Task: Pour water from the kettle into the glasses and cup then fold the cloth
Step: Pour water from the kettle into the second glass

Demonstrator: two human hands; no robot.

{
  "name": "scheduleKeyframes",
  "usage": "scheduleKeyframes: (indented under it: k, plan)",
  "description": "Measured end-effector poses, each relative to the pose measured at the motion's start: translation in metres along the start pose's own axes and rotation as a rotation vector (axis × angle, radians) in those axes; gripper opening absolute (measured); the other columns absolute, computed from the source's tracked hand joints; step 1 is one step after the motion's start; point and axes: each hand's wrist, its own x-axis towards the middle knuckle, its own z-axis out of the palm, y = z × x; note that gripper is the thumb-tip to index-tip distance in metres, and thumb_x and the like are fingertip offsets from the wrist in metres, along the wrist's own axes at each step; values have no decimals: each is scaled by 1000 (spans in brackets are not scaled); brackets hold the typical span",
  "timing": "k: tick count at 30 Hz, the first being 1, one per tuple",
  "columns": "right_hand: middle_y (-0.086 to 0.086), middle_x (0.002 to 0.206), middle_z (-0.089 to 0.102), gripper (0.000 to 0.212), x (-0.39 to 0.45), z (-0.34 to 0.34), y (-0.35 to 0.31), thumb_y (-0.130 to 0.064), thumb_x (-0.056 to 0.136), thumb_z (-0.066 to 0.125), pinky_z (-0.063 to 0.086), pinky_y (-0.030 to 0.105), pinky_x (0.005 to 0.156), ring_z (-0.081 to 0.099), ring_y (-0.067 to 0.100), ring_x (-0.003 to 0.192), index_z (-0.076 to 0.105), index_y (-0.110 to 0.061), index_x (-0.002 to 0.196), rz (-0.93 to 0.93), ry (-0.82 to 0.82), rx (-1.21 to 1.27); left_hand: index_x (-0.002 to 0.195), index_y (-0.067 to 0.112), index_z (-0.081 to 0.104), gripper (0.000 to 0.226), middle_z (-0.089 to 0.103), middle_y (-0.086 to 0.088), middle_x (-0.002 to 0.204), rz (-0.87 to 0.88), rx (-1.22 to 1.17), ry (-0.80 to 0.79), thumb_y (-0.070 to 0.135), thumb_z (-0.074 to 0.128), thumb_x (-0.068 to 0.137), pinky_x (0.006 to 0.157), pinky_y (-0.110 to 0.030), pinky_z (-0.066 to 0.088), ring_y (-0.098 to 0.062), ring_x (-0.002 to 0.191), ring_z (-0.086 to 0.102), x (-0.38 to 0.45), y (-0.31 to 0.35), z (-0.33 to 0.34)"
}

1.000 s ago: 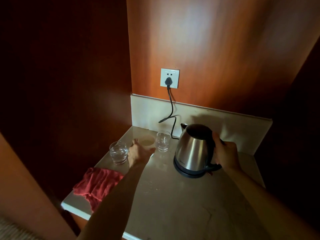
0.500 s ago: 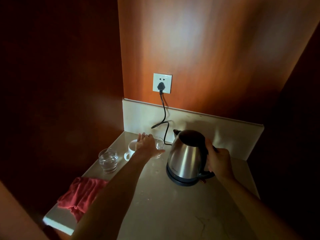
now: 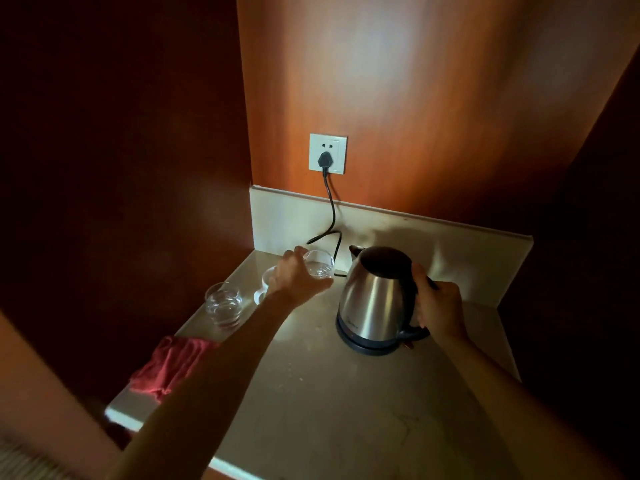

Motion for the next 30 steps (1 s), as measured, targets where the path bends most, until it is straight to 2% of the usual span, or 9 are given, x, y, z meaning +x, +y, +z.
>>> scheduleKeyframes:
  k: [3,6,11,16,20,24,25,28,30]
  plan:
    - [-3,41,50,64,-1,-2,-3,-52,96,66,40,32,54,51,21,47,51,-12,50,13,-11,-5,125,24,53,85,63,3,115,25,-73,-17,60,83,54,85,-33,55,-15,99,61,-41,-5,-18]
    - [6,49,55,64,-3,-4,-5,-55,95,66,43,33,56,56,24,51,55,-9,52,21,-14,-24,125,20,55,83,65,4,111,-7,-105,-49,54,87,57,75,-20,52,-8,89,62,-91,-21,-22]
    - [12,69,68,59,-9,-6,-13,-58,97,62,49,34,64,66,25,67,66,-9,65,34,-29,-72,126,18,56,82,64,0,111,-49,-66,-18,50,87,58,79,-25,55,-10,87,63,-152,-46,-17]
    - [9,69,65,58,-14,-6,-20,-55,99,61,43,33,65,61,24,68,62,-10,63,30,-21,-92,128,19,56,84,64,0,113,-80,-108,41,50,88,57,78,-25,55,-10,90,63,-170,-50,-15]
    - [10,71,64,57,-17,-8,-23,-54,99,60,44,35,70,60,22,69,63,-10,64,36,-27,-92,127,19,57,86,66,2,110,-78,-148,42,53,87,54,71,-17,53,-4,82,62,-176,-50,-10]
    - [7,69,62,57,-18,-6,-25,-53,100,59,43,34,69,58,18,66,62,-10,63,38,-23,-94,132,19,51,91,66,0,116,-89,-192,24,53,87,56,70,-5,45,-6,90,62,-176,-53,-6]
    - [7,69,62,56,-17,-6,-26,-53,100,60,43,34,70,58,19,67,62,-10,63,41,-17,-97,135,18,48,93,64,-1,121,-84,-200,17,53,88,58,73,-5,44,-8,95,62,-176,-53,-5]
    - [6,69,62,57,-16,-6,-24,-54,100,60,43,34,70,58,18,66,63,-9,64,52,-12,-99,141,17,42,103,57,0,132,-89,-223,35,58,87,57,88,-20,47,-13,112,59,-182,-54,1]
    - [8,69,63,59,-16,-6,-23,-55,99,60,44,35,70,59,19,66,64,-6,66,55,-10,-99,137,19,45,98,60,1,130,-78,-249,87,59,86,58,89,-24,52,-10,108,60,-186,-55,5]
